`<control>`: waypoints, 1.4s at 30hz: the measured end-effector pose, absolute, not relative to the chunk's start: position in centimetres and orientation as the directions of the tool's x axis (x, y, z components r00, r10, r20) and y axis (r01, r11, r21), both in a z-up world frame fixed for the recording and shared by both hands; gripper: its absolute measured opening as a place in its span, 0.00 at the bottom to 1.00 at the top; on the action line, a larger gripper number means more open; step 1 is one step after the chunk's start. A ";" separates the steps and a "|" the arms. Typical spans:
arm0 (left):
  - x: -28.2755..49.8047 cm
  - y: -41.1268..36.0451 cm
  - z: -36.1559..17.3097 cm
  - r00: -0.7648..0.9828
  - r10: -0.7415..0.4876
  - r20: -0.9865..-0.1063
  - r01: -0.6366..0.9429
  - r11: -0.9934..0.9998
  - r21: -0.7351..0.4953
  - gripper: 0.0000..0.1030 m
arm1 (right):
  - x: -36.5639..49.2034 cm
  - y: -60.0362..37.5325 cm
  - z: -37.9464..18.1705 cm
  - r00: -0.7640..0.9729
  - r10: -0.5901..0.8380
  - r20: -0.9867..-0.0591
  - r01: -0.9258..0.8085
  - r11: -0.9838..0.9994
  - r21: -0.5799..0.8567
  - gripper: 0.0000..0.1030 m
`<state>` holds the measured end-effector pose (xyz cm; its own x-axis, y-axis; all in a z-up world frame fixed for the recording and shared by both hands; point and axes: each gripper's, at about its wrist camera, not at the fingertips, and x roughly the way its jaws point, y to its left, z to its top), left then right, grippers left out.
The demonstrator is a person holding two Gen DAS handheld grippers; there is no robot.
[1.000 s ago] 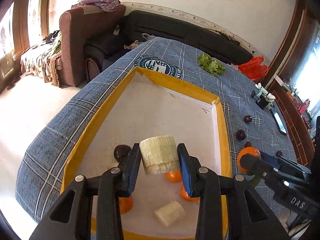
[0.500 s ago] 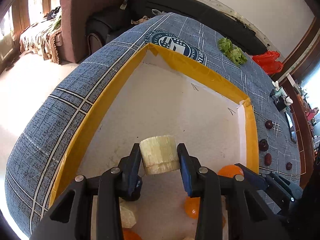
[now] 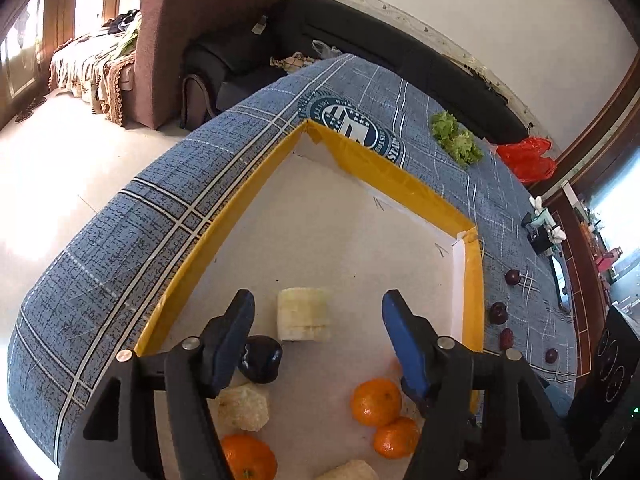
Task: Organize fruits
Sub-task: 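Carry banana chunk and leafy orange over the tray and open both tools, then withdraw both tools and reach the left toward a red date, right toward a plum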
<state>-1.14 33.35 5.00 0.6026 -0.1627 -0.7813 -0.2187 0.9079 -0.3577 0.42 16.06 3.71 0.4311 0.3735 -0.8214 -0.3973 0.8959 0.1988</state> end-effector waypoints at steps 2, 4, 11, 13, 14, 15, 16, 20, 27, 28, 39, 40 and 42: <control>-2.3 33.5 6.0 0.631 -0.156 -0.760 -0.226 0.900 -0.373 0.70 | -0.1 15.6 4.5 0.449 0.379 -0.810 -0.392 0.897 0.202 0.54; -3.4 33.5 7.0 0.656 -0.159 -0.738 -0.230 0.889 -0.396 0.71 | -0.7 15.0 5.3 0.464 0.382 -0.799 -0.386 0.899 0.206 0.54; -7.5 31.0 9.2 0.688 -0.007 -0.726 -0.319 0.895 -0.311 0.83 | -3.6 11.6 6.8 0.507 0.400 -0.764 -0.333 0.908 0.254 0.55; -8.7 29.9 9.7 0.699 0.024 -0.715 -0.329 0.898 -0.291 0.84 | -4.5 10.1 7.0 0.522 0.396 -0.755 -0.309 0.913 0.265 0.55; -9.3 29.2 10.0 0.708 0.028 -0.706 -0.321 0.903 -0.286 0.84 | -4.9 9.4 7.1 0.530 0.390 -0.753 -0.297 0.917 0.267 0.56; -9.7 28.7 10.2 0.713 0.035 -0.700 -0.313 0.910 -0.273 0.84 | -5.4 8.7 7.2 0.537 0.385 -0.750 -0.283 0.920 0.270 0.56; -10.1 27.7 10.6 0.719 0.058 -0.693 -0.309 0.920 -0.243 0.84 | -5.9 7.7 7.3 0.545 0.382 -0.747 -0.265 0.923 0.279 0.56; -11.5 25.1 11.7 0.739 0.121 -0.663 -0.298 0.941 -0.161 0.84 | -7.4 4.1 7.9 0.576 0.359 -0.734 -0.196 0.933 0.303 0.56; -13.1 21.6 12.9 0.758 0.141 -0.637 -0.262 0.960 -0.098 0.84 | -10.0 -1.8 9.6 0.643 0.311 -0.699 -0.110 0.942 0.318 0.58; -13.3 21.2 13.0 0.759 0.142 -0.636 -0.257 0.962 -0.092 0.84 | -10.3 -2.6 9.8 0.652 0.305 -0.694 -0.100 0.942 0.320 0.59; -14.1 17.9 13.2 0.762 0.120 -0.636 -0.192 0.980 -0.045 0.84 | -12.3 -7.5 11.2 0.702 0.273 -0.658 -0.033 0.935 0.352 0.60; -14.1 17.7 13.2 0.762 0.119 -0.637 -0.189 0.981 -0.043 0.84 | -12.3 -7.7 11.2 0.704 0.270 -0.657 -0.029 0.935 0.354 0.60; -14.1 17.4 13.0 0.760 0.115 -0.640 -0.182 0.983 -0.038 0.84 | -12.5 -8.1 11.3 0.706 0.267 -0.656 -0.023 0.934 0.356 0.61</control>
<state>-14.11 17.40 13.04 0.7598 0.1155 -0.6399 -0.1817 0.9826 -0.0384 -12.46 -8.10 11.26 0.7061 0.2672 -0.6557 -0.0228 0.9342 0.3561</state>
